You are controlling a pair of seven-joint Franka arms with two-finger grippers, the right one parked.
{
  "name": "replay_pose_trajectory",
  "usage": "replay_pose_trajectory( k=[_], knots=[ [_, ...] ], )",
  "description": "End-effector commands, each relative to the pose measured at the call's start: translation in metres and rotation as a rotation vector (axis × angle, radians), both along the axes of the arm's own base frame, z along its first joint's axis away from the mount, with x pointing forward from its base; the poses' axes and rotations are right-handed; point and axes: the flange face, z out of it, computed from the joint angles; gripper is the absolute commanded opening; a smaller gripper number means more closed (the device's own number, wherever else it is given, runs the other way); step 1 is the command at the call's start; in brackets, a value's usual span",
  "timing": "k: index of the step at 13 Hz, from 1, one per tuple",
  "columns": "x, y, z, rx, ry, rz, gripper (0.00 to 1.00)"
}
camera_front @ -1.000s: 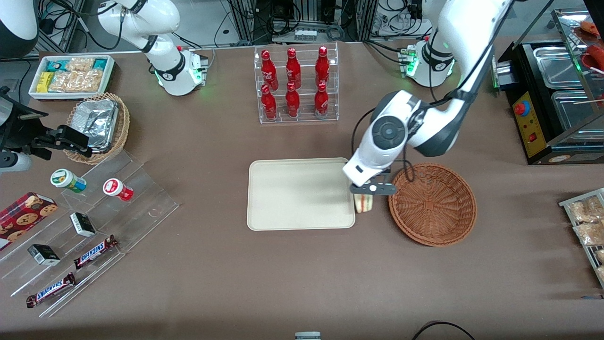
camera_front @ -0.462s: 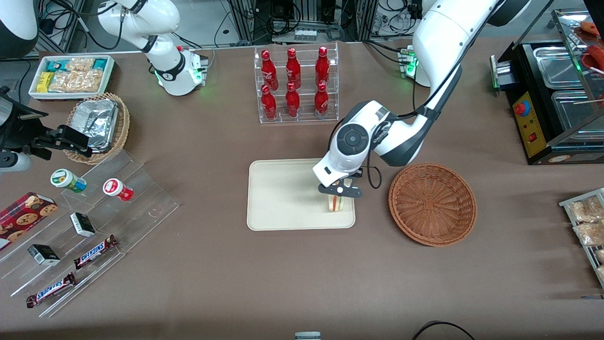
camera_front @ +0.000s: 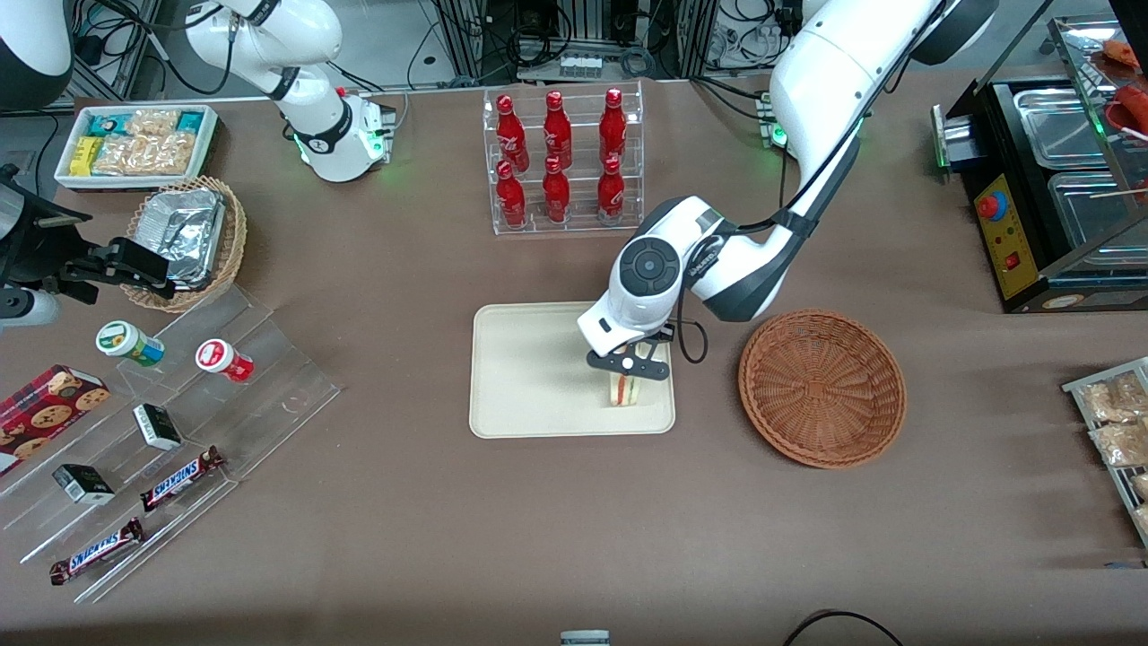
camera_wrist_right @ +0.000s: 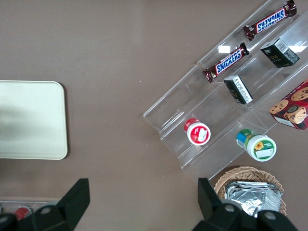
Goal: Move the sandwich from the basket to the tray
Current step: 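Lower the held sandwich onto the cream tray and open the left gripper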
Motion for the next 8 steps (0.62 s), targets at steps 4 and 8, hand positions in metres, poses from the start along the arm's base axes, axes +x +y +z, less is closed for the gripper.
replay_pose_trajectory(
  k=[4,8],
  knots=[
    [0.006,-0.008,-0.016,0.008,-0.007,-0.009,0.00],
    [0.006,-0.035,-0.024,-0.007,-0.015,0.021,0.00]
  ],
)
